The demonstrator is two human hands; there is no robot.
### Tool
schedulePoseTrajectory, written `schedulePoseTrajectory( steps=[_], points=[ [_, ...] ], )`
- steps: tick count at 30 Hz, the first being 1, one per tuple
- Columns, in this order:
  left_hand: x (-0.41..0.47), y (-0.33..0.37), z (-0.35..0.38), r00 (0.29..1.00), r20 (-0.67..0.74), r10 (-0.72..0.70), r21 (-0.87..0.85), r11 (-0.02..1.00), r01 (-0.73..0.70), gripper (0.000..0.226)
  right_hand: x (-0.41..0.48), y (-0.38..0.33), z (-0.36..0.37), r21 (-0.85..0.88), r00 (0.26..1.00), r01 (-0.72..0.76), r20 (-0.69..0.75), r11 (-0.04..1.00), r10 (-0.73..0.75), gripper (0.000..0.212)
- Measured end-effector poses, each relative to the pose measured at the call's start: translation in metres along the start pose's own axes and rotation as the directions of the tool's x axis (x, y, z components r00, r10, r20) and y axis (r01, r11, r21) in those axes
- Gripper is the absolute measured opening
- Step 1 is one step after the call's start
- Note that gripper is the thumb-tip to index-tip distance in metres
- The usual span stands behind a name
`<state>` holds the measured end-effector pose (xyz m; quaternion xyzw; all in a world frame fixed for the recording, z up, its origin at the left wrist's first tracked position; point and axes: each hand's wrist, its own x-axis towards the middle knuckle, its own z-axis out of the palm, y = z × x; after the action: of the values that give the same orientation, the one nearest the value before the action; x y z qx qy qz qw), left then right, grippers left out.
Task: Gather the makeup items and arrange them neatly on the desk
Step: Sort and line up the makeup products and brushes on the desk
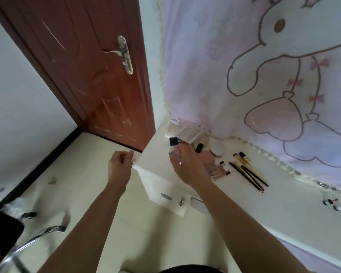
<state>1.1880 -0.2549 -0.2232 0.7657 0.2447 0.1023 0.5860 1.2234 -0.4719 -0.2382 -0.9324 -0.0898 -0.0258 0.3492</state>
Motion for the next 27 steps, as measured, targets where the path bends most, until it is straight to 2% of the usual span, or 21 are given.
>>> schedulePoseTrajectory(
  steps=[6, 10, 18, 22, 27],
  points=[
    [0.072, -0.025, -0.137, 0.997, -0.073, -0.022, -0.027, 0.999, 0.020, 0.017, 0.046, -0.119, 0.095, -0.005, 0.995, 0.091, 0.044, 0.996, -0.090, 0.031],
    [0.116, -0.040, -0.227, 0.986, -0.158, -0.049, -0.058, 0.997, 0.041, 0.020, 0.077, -0.203, 0.168, -0.003, 0.978, 0.160, 0.133, 0.987, -0.158, 0.036],
    [0.220, -0.089, -0.331, 0.952, -0.261, -0.160, -0.071, 0.987, 0.147, 0.017, 0.167, -0.297, 0.298, 0.015, 0.911, 0.292, 0.301, 0.956, -0.283, 0.036],
    [0.291, -0.123, -0.373, 0.906, -0.355, -0.231, -0.066, 0.973, 0.222, 0.019, 0.233, -0.329, 0.387, 0.043, 0.862, 0.323, 0.398, 0.945, -0.313, 0.040],
    [0.396, -0.167, -0.425, 0.791, -0.492, -0.363, -0.097, 0.926, 0.364, 0.018, 0.324, -0.377, 0.502, 0.060, 0.753, 0.360, 0.571, 0.931, -0.328, 0.044]
  ],
)
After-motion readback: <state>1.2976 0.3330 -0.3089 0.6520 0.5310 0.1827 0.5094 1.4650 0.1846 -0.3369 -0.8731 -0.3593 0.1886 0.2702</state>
